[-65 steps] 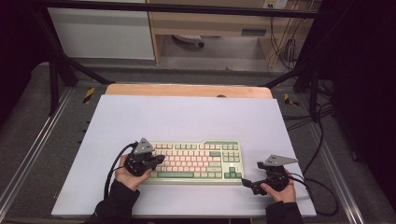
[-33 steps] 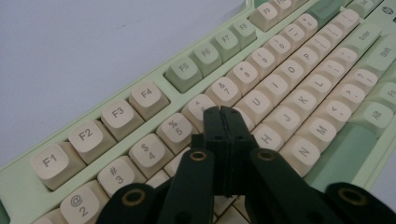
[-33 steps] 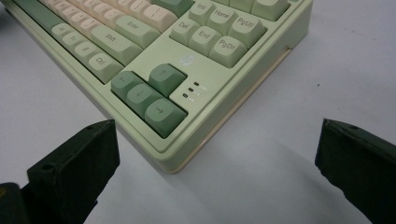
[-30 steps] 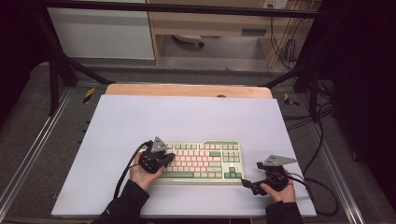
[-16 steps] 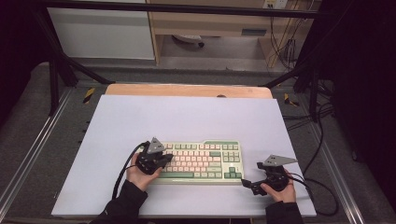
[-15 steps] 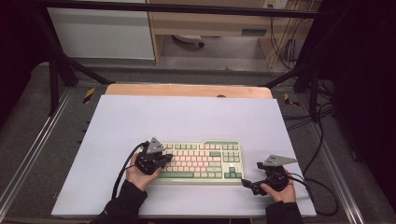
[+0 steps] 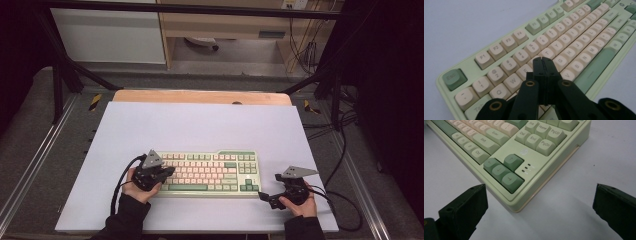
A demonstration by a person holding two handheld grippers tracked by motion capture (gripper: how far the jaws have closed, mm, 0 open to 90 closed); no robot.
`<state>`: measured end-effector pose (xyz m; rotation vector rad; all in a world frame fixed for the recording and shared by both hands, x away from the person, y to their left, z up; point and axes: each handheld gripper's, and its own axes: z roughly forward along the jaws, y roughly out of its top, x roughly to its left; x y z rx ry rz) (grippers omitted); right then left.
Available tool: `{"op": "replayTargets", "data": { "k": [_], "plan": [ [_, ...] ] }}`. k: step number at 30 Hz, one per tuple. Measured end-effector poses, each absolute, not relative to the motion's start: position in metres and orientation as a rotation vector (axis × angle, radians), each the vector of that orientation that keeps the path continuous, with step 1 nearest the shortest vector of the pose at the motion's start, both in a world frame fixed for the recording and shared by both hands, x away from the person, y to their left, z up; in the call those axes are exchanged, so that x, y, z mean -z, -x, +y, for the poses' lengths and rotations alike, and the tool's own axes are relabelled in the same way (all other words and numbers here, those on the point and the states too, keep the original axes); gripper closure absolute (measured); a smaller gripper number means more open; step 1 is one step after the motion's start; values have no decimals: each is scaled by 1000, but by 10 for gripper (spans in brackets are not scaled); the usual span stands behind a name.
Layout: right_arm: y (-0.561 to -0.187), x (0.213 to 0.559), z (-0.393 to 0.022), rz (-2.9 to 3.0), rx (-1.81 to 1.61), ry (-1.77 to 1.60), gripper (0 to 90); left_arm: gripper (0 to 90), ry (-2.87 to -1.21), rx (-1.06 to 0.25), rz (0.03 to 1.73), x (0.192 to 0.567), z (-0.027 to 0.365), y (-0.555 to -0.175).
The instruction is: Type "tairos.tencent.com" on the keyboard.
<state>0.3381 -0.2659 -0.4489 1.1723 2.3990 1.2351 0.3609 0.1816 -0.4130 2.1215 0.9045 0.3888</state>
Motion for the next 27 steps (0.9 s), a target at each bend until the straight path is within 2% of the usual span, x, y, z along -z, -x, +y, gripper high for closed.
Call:
{"op": "replayTargets", "data": {
  "k": [16,27],
  "plan": [
    [-338,449,-266,2399,-1232,-1173,4,899,-2093,-403,981,417,213,-358],
    [-338,450,-265,2404,-1227,-1173,4,899,-2098,-406,990,423,213,-360]
  ]
}}
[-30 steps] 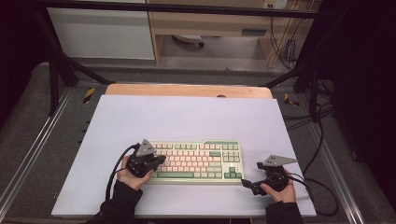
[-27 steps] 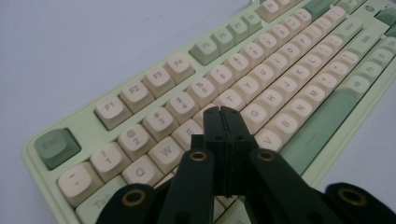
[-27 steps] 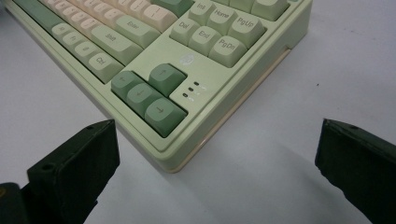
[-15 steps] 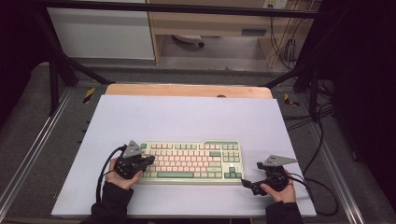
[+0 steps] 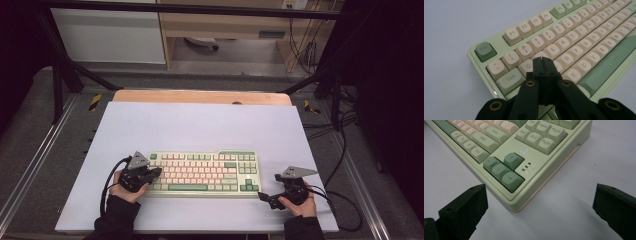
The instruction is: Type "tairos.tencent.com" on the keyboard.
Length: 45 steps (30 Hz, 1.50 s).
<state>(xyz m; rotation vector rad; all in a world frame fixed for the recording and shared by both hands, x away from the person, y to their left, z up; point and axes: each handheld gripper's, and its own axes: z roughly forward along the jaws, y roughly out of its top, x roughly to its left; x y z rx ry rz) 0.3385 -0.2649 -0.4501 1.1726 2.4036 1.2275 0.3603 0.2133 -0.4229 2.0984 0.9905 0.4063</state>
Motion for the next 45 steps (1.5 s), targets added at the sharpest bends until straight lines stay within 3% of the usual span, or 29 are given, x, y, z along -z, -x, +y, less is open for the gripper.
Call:
{"op": "replayTargets", "data": {
  "k": [32,45],
  "plan": [
    [-336,443,-262,2398,-1242,-1150,3,899,-2097,-406,968,419,215,-357],
    [-333,426,-231,2428,-1226,-1090,7,899,-2077,-389,965,418,223,-351]
  ]
}}
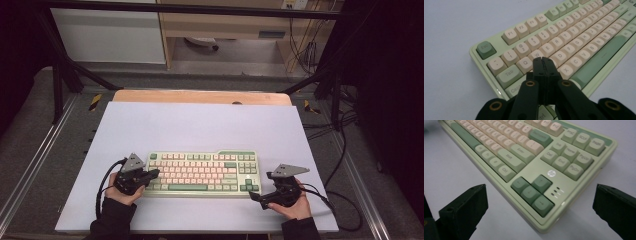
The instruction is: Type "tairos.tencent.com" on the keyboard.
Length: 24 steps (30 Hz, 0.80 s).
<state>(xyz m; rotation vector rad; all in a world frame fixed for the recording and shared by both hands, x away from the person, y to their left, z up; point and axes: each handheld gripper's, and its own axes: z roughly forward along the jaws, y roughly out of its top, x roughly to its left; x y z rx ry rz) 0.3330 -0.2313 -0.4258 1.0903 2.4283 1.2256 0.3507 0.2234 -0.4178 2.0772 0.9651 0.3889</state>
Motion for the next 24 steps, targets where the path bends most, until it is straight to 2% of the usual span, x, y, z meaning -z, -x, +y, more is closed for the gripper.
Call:
{"op": "replayTargets", "data": {
  "k": [5,17,24],
  "plan": [
    [-333,419,-211,2423,-1251,-1041,94,899,-2073,-384,971,418,225,-351],
    [-338,400,-174,2414,-1373,-938,402,899,-2070,-376,963,419,224,-352],
    [-344,403,-152,2460,-1379,-910,497,899,-2071,-372,957,419,224,-351]
  ]
}}
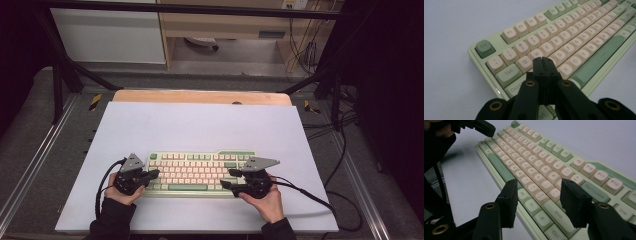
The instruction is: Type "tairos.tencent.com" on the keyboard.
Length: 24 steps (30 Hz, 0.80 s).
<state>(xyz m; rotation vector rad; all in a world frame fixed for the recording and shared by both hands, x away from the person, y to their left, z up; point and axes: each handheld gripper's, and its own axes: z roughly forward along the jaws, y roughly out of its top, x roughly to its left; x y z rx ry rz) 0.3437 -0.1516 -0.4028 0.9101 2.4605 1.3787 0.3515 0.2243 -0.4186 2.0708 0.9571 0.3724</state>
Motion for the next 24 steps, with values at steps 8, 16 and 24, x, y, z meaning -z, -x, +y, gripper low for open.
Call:
{"op": "replayTargets", "data": {
  "k": [8,16,24],
  "plan": [
    [-353,405,-126,2488,-1346,-940,661,899,-2069,-371,953,418,224,-351],
    [-364,407,-109,2499,-1332,-959,764,899,-2065,-369,954,418,224,-352],
    [-372,410,-97,2493,-1320,-986,822,899,-2065,-366,954,418,224,-352]
  ]
}}
